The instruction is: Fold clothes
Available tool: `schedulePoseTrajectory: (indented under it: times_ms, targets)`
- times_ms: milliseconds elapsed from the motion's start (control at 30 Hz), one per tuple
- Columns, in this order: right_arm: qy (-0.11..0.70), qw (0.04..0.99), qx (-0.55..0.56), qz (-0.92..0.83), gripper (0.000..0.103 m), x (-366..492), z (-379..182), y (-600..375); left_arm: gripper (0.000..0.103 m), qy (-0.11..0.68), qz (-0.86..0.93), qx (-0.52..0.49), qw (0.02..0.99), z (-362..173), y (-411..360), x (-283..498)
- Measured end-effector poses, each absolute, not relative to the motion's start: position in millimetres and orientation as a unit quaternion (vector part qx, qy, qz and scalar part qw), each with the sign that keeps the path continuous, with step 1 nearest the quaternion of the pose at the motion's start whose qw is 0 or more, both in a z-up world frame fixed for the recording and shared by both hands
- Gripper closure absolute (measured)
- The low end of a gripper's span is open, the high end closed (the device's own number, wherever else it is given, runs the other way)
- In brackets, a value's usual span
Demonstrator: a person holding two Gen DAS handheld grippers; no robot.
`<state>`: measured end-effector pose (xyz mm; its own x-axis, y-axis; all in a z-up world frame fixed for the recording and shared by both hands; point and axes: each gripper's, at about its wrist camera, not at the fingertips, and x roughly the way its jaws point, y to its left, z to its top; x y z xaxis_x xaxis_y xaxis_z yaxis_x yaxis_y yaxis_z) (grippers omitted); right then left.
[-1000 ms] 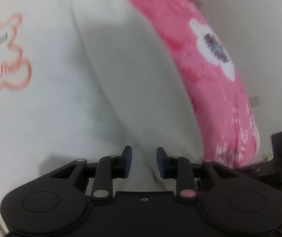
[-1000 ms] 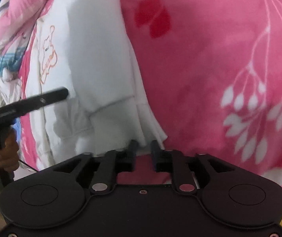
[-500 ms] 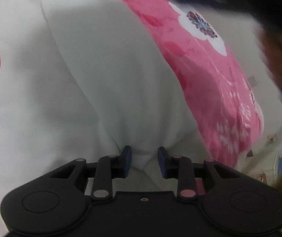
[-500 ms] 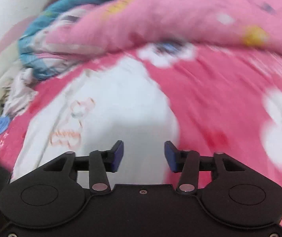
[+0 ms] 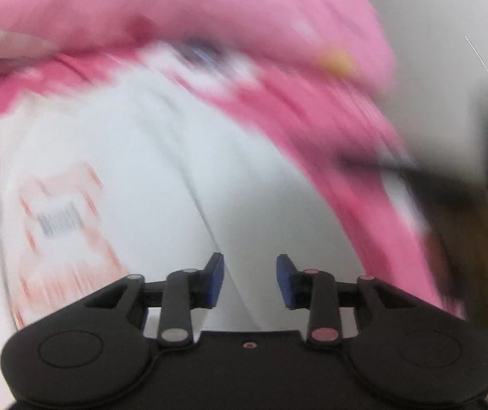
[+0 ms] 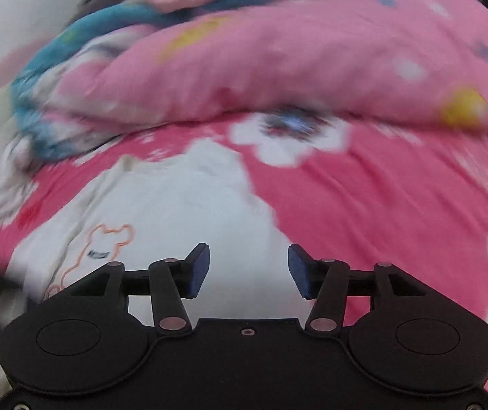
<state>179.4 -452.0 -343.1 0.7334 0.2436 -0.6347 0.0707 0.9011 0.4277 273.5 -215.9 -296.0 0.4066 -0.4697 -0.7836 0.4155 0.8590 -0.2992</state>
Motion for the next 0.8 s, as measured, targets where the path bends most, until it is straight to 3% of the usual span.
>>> schedulePoseTrajectory:
  times_ms: [167,500,600,667,800]
  targets:
    - [0.374,0.85,0.371,0.022,0.053,174,-382,-489,0.066,0.443,-0.184,-0.044,0.876,-332,-264,378]
    - [0.364,0.832,0.417,0.04,0.058,198,-416,-498,0.067,0.447,-0.149,-0.108,0.875,-365,-286,428]
    - [0.363,0.825,0.431,0.04,0.064,210,-425,-506,0.069,0.454,-0.143,-0.091,0.874,-370,-299,436]
    - [0.361,0.824,0.434,0.044,0.068,215,-430,-508,0.081,0.456,-0.138,-0.083,0.875,-374,-304,439]
    - [0.37,0.818,0.436,0.061,0.073,225,-437,-507,0.092,0.461,-0.141,-0.065,0.874,-377,-309,444]
